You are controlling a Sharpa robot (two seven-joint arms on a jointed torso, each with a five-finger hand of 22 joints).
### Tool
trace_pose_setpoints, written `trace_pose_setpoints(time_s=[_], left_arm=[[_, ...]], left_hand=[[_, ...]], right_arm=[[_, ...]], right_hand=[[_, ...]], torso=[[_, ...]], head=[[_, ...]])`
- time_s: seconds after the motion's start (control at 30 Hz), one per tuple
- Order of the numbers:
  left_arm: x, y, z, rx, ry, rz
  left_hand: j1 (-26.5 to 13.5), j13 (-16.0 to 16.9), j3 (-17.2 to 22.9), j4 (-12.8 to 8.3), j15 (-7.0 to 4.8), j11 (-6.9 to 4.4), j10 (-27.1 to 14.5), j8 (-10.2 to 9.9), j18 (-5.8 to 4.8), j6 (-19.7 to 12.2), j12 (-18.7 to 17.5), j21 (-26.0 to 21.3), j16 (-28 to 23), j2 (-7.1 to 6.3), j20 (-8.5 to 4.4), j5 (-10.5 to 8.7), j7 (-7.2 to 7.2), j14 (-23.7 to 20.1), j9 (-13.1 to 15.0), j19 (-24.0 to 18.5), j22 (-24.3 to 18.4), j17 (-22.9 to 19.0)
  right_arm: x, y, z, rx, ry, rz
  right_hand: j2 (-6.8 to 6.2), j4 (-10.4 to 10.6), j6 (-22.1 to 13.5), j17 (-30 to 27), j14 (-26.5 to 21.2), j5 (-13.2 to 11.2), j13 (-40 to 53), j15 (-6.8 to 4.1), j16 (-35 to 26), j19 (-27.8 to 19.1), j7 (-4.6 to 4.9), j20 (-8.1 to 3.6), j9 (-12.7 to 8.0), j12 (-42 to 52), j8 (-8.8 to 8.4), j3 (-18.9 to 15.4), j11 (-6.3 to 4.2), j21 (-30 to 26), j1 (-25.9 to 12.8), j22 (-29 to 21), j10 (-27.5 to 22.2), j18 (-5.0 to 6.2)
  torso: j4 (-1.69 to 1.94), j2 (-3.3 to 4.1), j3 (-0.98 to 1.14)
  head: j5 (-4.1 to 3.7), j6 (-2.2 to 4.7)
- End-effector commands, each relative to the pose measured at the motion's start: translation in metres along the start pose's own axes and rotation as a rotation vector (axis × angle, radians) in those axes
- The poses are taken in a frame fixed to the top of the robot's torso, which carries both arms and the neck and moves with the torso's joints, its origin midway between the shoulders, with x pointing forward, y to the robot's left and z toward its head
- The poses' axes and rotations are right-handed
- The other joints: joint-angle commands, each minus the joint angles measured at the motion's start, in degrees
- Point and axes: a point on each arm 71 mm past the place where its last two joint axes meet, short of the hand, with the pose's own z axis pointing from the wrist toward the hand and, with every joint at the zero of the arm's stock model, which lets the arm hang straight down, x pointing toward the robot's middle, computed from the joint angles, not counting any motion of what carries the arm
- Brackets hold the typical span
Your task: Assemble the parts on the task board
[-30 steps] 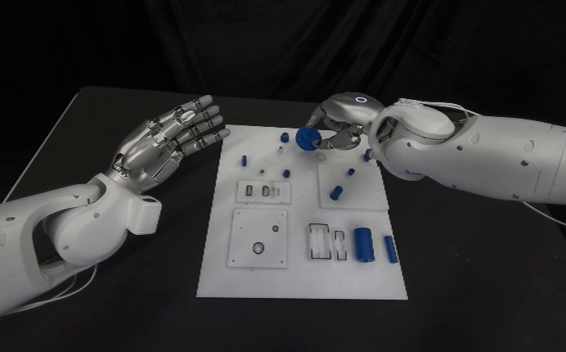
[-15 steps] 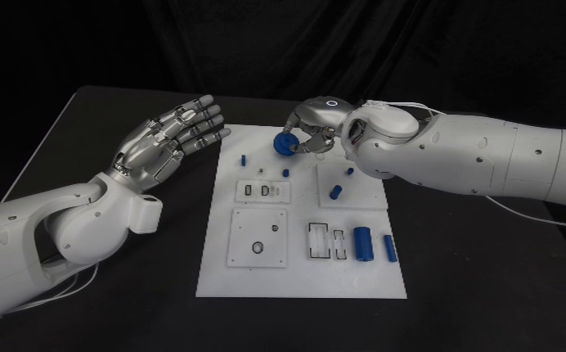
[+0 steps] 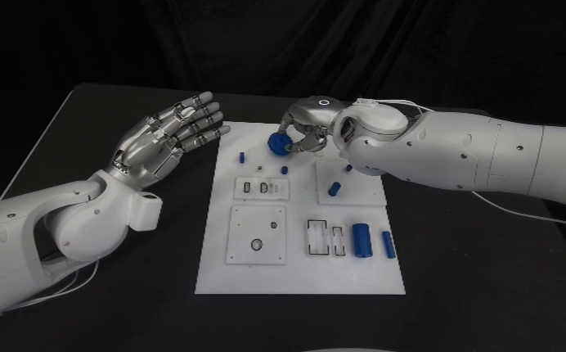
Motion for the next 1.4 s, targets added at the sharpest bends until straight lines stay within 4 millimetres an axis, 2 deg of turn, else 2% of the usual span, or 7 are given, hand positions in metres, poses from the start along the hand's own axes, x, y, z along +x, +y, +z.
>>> trace_pose_setpoints(time_s=[0.03,0.2,0.27,0.33,0.73,1.0,1.4], left_arm=[[0.0018,-0.0059,0.0003,0.095,0.012,-0.014],[0.0019,-0.0057,0.0006,0.094,0.013,-0.015],[0.0018,-0.0056,0.0007,0.094,0.013,-0.014],[0.0016,-0.0055,0.0009,0.093,0.013,-0.014],[0.0008,-0.0048,0.0016,0.09,0.012,-0.013],[0.0002,-0.0043,0.002,0.088,0.013,-0.013],[-0.001,-0.0043,0.0009,0.087,0.01,-0.013]], left_hand=[[-0.56,0.07,0.33,0.15,0.1,0.3,0.1,0.37,-0.27,-0.15,0.4,-0.32,0.23,0.04,0.12,0.1,0.41,-0.26,0.05,-0.3,-0.09,0.01],[-0.56,0.07,0.33,0.15,0.1,0.3,0.1,0.37,-0.27,-0.15,0.4,-0.32,0.23,0.04,0.12,0.1,0.41,-0.26,0.05,-0.3,-0.09,0.01],[-0.56,0.07,0.34,0.15,0.1,0.3,0.1,0.37,-0.28,-0.16,0.39,-0.32,0.23,0.04,0.12,0.1,0.41,-0.27,0.05,-0.3,-0.09,0.01],[-0.6,0.05,0.42,0.15,0.11,0.31,0.05,0.36,-0.29,-0.21,0.34,-0.32,0.2,0.02,0.12,0.09,0.42,-0.32,0.04,-0.31,-0.09,0.0],[-0.62,0.04,0.47,0.15,0.1,0.32,0.01,0.33,-0.3,-0.31,0.29,-0.33,0.17,0.0,0.11,0.08,0.44,-0.36,0.03,-0.33,-0.1,-0.01],[-0.66,0.03,0.56,0.15,0.09,0.33,-0.05,0.32,-0.32,-0.34,0.25,-0.31,0.15,-0.04,0.11,0.05,0.47,-0.42,0.02,-0.29,-0.09,-0.02],[-0.68,0.02,0.61,0.15,0.09,0.34,-0.06,0.31,-0.32,-0.38,0.26,-0.3,0.16,-0.05,0.11,0.05,0.48,-0.43,0.01,-0.27,-0.09,-0.02]], right_arm=[[0.0048,-0.0006,0.0006,0.014,0.032,-0.01],[0.0057,0.001,0.002,0.01,0.041,-0.011],[0.0062,0.0017,0.0023,0.009,0.046,-0.011],[0.0068,0.0027,0.0028,0.007,0.05,-0.011],[0.0092,0.0034,0.004,0.011,0.06,-0.011],[0.0101,0.0032,0.0042,0.014,0.068,-0.012],[0.0108,-0.0041,0.0,0.026,0.067,-0.011]], right_hand=[[-0.04,0.14,-2.05,15.09,6.13,-0.74,15.07,0.69,0.15,2.36,0.67,0.77,15.45,0.16,1.03,0.47,0.7,-0.17,-0.79,10.28,5.97,-0.59],[-0.59,0.19,-6.64,15.09,6.13,-1.53,15.07,0.35,0.15,2.17,1.03,0.7,13.26,0.16,-2.92,1.38,0.09,-0.43,-1.03,10.1,5.97,-0.48],[-0.62,0.2,-8.84,15.09,6.13,-3.05,15.07,-0.26,0.15,1.9,0.29,0.22,11.84,0.16,-4.99,1.74,-0.6,-0.8,-1.13,9.78,5.97,-0.35],[-0.76,0.15,-9.8,15.09,6.13,-4.4,15.07,-0.79,0.15,1.87,-0.25,-0.33,10.59,0.16,-5.75,1.79,-1.2,-0.95,-1.26,9.73,5.97,-0.33],[-0.76,0.1,-15.61,14.95,6.09,-8.86,14.71,-1.28,0.03,1.56,-0.71,-0.88,7.16,-0.03,-6.14,1.24,-1.67,-1.57,-1.46,9.32,5.67,-0.18],[-0.54,0.34,-14.16,14.79,6.05,-9.79,14.58,-1.28,-0.11,1.5,-0.65,-0.89,7.14,-0.09,-5.83,1.02,-1.64,-1.71,-1.72,9.23,5.58,-0.14],[0.03,1.16,-6.8,14.61,6.0,-10.32,14.74,-0.74,-0.27,1.45,0.19,-0.5,7.72,-0.01,-4.11,0.36,-0.98,-1.97,-2.48,9.16,5.71,-0.11]], torso=[[-0.04,0.0,0.0],[-0.07,-0.01,0.0],[-0.05,-0.01,0.0],[-0.06,0.0,0.0],[-0.03,-0.01,-0.01],[-0.04,-0.01,0.0],[-0.04,-0.01,-0.01]], head=[[-0.04,0.04],[-0.1,-0.03],[-0.18,-0.06],[-0.22,-0.07],[-0.21,-0.23],[-0.34,-0.39],[-0.2,-0.37]])
